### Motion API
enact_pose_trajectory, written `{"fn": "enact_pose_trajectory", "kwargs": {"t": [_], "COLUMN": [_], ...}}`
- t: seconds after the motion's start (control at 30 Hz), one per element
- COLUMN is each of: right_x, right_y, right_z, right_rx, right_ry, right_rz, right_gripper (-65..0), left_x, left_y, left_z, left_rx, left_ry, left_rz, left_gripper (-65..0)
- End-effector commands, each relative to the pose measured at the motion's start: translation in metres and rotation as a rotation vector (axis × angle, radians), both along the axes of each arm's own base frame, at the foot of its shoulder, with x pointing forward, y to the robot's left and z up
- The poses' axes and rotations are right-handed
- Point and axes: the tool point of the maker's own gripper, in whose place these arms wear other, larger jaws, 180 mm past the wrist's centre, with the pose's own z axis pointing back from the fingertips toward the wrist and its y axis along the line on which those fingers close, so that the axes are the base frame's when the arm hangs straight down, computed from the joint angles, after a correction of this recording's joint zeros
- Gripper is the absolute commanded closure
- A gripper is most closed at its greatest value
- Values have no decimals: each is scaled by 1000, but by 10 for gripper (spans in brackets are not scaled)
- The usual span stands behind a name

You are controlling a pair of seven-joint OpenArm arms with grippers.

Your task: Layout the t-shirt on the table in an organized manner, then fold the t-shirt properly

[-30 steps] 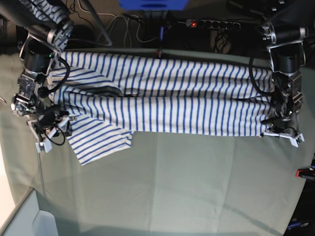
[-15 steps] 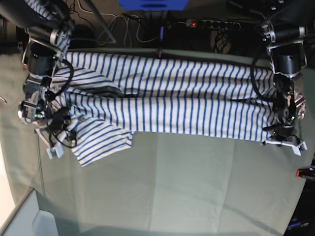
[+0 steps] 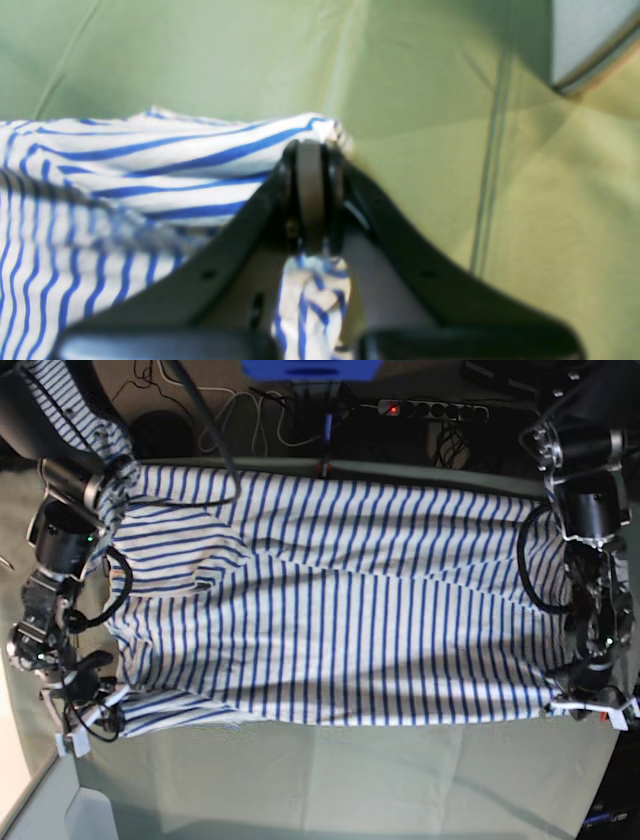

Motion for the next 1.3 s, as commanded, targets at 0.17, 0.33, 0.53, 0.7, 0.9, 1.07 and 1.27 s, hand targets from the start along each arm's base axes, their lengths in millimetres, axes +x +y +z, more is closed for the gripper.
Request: {"fn": "enact_pose_trajectory", "kwargs": {"t": [0.17, 0.33, 0.53, 0.7, 0.9, 1.07, 1.27], "right_x": [9, -15, -61, -105, -148, -168, -189], "right_y": [-10, -13, -10, 0, 7, 6, -10], "right_z": [21, 4, 4, -10, -16, -18, -27], "right_rx": [1, -26, -79, -116, -159, -190, -175], "right_ry": [-67, -39, -70, -40, -9, 12, 47], "right_rz": [-16, -19, -23, -14, -1, 8, -65], "right_gripper": [0, 0, 0, 0, 0, 0, 0], "left_x": [19, 16, -15, -41, -74, -94, -114], "left_y": [8, 9, 10, 6, 11, 26, 25], "left_z": [39, 36, 5, -7, -12, -4, -19], "left_rx": [29, 32, 44, 72, 100, 120, 126], "left_ry": [-99, -90, -25, 0, 15, 2, 47], "left_rz": [9, 10, 7, -13, -7, 30, 25], "left_gripper": [0, 0, 0, 0, 0, 0, 0]}}
